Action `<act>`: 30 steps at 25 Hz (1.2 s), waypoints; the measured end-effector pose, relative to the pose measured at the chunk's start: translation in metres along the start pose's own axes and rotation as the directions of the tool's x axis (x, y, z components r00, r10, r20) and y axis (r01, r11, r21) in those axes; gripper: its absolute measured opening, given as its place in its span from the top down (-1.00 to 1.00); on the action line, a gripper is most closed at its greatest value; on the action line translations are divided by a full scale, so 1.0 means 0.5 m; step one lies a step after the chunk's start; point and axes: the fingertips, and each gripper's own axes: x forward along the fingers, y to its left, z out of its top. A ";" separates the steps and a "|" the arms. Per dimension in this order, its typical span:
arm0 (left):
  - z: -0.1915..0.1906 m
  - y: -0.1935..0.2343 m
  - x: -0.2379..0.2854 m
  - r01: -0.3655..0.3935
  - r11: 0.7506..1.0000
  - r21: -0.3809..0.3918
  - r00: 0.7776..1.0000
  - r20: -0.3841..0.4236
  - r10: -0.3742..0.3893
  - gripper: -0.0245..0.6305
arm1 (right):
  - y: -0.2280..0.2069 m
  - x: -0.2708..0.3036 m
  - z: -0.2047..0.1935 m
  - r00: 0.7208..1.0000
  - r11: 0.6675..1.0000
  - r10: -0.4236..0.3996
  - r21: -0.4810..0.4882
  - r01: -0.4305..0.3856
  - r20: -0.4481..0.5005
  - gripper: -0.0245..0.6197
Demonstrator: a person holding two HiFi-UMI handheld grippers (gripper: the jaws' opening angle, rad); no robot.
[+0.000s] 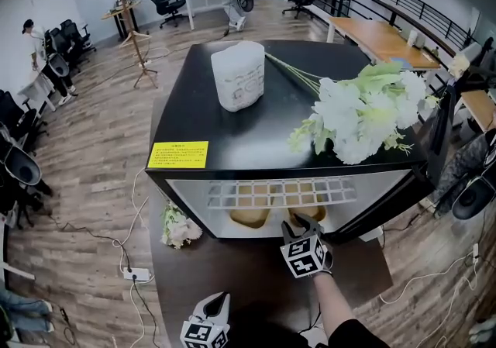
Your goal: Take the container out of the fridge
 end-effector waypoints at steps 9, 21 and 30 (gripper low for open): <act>0.008 0.006 0.000 -0.025 1.000 -0.005 1.000 0.015 0.025 0.90 | 0.005 0.021 -0.023 0.996 1.000 0.010 0.006 -0.010 -0.091 0.54; 0.016 0.011 -0.008 -0.024 1.000 0.003 1.000 0.016 0.024 0.90 | -0.003 0.019 -0.027 0.993 1.000 -0.019 0.016 0.021 -0.118 0.79; 0.024 0.017 -0.026 -0.005 1.000 0.029 1.000 0.027 0.005 0.90 | -0.007 0.006 -0.021 0.991 0.997 -0.080 -0.007 0.080 -0.110 0.82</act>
